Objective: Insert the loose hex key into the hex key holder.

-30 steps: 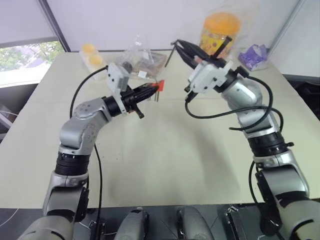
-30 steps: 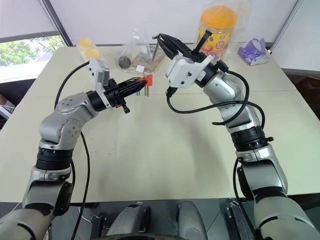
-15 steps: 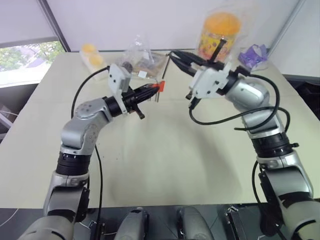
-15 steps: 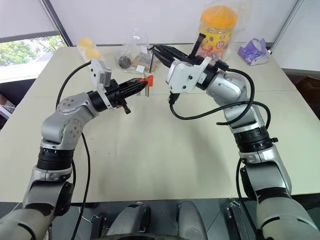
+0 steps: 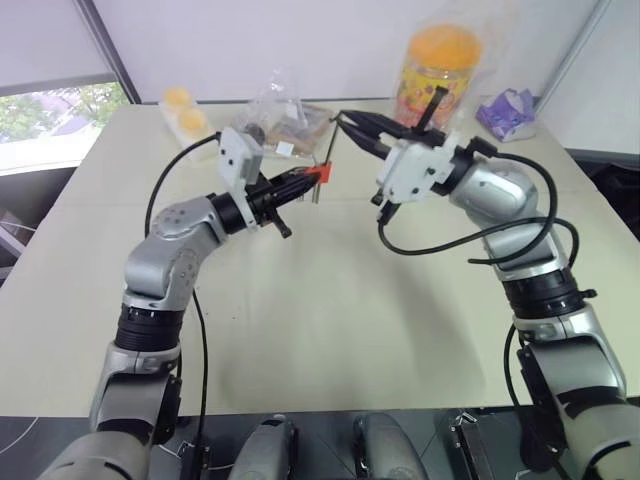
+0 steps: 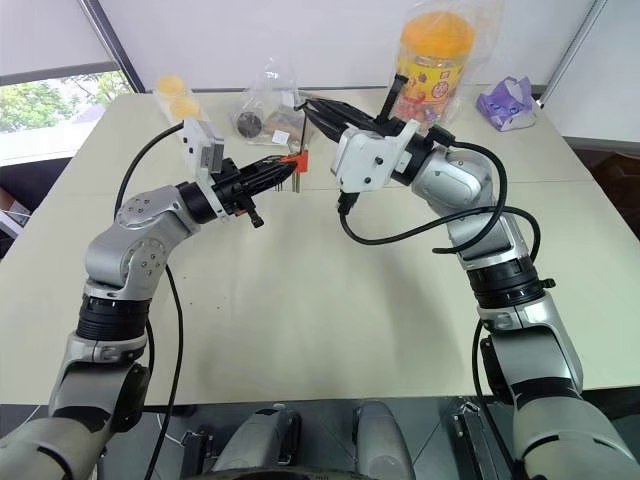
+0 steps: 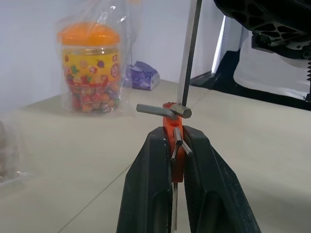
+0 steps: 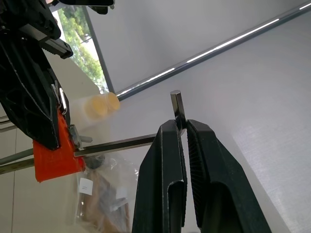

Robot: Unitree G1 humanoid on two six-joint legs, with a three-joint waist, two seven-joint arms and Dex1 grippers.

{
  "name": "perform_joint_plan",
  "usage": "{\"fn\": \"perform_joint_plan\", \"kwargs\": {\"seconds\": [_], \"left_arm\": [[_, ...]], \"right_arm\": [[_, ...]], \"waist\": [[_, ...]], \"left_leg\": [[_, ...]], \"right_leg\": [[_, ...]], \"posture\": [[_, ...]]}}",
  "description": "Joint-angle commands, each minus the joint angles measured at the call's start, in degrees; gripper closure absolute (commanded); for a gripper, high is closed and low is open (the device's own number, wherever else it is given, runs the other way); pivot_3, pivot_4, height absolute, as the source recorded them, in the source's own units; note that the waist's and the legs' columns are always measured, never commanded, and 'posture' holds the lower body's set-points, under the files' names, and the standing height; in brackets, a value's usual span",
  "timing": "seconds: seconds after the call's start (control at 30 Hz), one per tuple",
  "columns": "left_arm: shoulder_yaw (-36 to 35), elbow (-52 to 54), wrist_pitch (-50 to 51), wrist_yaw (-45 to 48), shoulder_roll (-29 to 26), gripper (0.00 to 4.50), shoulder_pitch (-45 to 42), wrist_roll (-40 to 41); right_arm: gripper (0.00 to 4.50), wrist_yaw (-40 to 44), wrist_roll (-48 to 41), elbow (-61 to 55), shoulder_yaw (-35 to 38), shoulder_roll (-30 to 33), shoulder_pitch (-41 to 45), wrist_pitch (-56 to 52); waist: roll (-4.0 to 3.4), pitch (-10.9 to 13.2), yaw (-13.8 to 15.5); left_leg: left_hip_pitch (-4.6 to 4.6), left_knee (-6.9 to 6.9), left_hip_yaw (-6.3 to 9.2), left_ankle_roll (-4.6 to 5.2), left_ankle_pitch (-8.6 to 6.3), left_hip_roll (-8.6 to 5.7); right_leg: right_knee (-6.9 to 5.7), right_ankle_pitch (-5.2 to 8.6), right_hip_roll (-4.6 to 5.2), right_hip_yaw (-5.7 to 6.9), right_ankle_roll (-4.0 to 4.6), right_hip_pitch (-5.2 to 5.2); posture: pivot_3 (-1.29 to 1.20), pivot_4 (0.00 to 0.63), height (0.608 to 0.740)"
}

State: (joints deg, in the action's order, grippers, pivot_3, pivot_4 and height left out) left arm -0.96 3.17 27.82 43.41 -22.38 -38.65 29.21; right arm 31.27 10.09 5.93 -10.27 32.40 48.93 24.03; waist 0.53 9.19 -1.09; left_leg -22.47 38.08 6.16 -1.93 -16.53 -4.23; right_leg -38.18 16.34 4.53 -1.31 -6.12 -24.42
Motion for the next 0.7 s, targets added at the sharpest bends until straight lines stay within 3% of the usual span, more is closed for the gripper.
{"fn": "perform_joint_plan", "kwargs": {"seconds": [0.03, 0.7], "left_arm": [[-0.9, 2.6, -0.8, 0.0, -0.2, 4.5, -0.8, 0.4], [-1.0, 2.9, -0.6, -0.1, -0.2, 4.5, -1.0, 0.5]], "right_arm": [[4.47, -1.1, 0.2, -0.7, 1.8, -0.4, 1.4, 0.6], [4.47, -0.5, 1.7, 0.0, 0.9, 0.2, 0.9, 1.4]], "waist": [[0.0, 0.0, 0.0], [0.0, 0.0, 0.0]], "left_leg": [[0.0, 0.0, 0.0, 0.0, 0.0, 0.0], [0.0, 0.0, 0.0, 0.0, 0.0, 0.0]], "right_leg": [[0.0, 0.0, 0.0, 0.0, 0.0, 0.0], [0.0, 0.0, 0.0, 0.0, 0.0, 0.0]], "posture": [[0.0, 0.15, 0.74], [0.0, 0.15, 0.74]]}}
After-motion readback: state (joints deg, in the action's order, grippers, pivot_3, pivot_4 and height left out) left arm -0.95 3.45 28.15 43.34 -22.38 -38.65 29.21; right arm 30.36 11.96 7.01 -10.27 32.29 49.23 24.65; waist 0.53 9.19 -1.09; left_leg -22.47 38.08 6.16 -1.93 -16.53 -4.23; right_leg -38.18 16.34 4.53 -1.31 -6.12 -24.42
